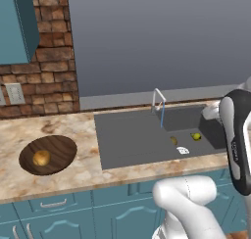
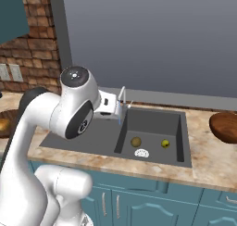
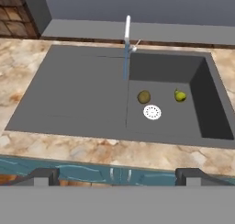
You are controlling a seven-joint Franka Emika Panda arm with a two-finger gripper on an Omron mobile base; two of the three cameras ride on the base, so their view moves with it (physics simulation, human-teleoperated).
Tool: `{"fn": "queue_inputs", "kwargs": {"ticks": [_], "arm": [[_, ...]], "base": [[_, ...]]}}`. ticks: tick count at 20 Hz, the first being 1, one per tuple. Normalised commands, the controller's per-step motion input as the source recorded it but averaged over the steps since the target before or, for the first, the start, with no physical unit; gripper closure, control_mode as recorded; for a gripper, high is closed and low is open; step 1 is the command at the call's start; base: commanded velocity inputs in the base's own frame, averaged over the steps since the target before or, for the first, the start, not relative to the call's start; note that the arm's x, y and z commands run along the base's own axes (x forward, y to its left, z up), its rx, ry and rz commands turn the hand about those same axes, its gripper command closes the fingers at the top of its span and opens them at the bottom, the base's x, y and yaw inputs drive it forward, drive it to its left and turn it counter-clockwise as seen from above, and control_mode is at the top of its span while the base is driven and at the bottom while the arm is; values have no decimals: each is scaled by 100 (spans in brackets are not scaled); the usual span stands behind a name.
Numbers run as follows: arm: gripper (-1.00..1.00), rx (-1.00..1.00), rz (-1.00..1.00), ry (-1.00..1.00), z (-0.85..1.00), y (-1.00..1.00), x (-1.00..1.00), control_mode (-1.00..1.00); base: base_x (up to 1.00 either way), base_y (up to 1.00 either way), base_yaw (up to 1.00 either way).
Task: Pick the potatos from the sink and place them in one bowl. Place the pear in the other bowl. Then turn off the sink faucet.
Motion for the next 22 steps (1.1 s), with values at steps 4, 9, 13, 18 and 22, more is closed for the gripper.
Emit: {"fn": "queue_inputs", "kwargs": {"ticks": [4, 9, 13, 18, 22], "arm": [[-100, 1, 0, 12, -14, -17, 25, -100], [-100, 3, 0, 14, -11, -22, 21, -100], [-100, 2, 0, 5, -23, -16, 22, -100], [-100, 2, 0, 0, -36, -9, 26, -100], [-100, 1, 0, 0, -32, -2, 36, -100]], "base": [[0, 0, 0], [0, 0, 0], [0, 0, 0], [0, 0, 0], [0, 0, 0]]}}
